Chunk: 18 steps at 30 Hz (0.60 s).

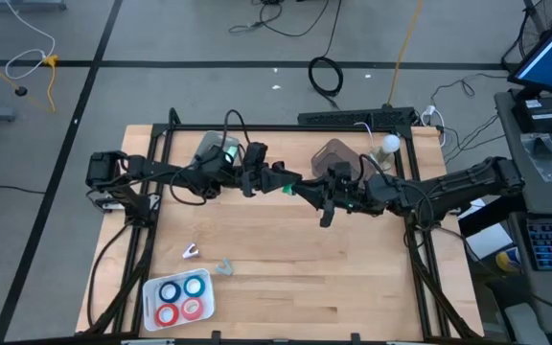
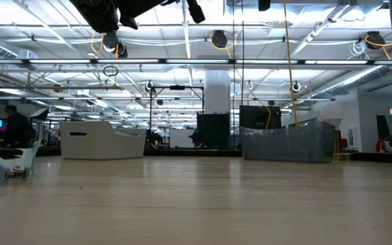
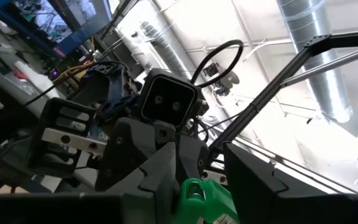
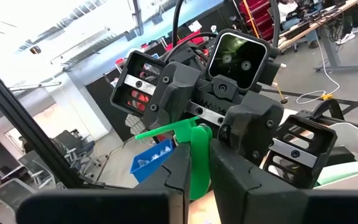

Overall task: Pick and place Stapler, Stapler remover, tape
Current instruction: Put the green stapler into the gray bin

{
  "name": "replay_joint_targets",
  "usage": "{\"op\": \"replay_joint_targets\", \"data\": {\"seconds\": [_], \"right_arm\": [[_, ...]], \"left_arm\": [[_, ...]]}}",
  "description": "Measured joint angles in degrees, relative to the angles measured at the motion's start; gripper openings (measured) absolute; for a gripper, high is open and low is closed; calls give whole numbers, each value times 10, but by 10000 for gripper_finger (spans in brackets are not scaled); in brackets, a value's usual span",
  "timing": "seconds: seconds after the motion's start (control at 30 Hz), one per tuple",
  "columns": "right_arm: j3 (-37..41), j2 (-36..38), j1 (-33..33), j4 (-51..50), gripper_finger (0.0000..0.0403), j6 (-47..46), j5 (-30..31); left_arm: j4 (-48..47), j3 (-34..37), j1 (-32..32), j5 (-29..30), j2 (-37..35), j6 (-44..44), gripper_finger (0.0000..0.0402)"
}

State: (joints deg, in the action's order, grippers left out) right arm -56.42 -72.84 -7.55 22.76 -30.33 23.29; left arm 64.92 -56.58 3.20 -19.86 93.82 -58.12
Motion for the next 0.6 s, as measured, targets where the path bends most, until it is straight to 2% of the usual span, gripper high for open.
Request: {"op": "replay_joint_targets", "data": {"seconds": [0.27, 0.6], "right_arm": [[0, 0, 0, 26, 30, 11, 1], [0, 11, 0, 31, 31, 12, -7]], "left_arm": [[20, 0, 0, -5, 1, -2, 181], [24, 0, 8, -52, 1, -3, 229]]}}
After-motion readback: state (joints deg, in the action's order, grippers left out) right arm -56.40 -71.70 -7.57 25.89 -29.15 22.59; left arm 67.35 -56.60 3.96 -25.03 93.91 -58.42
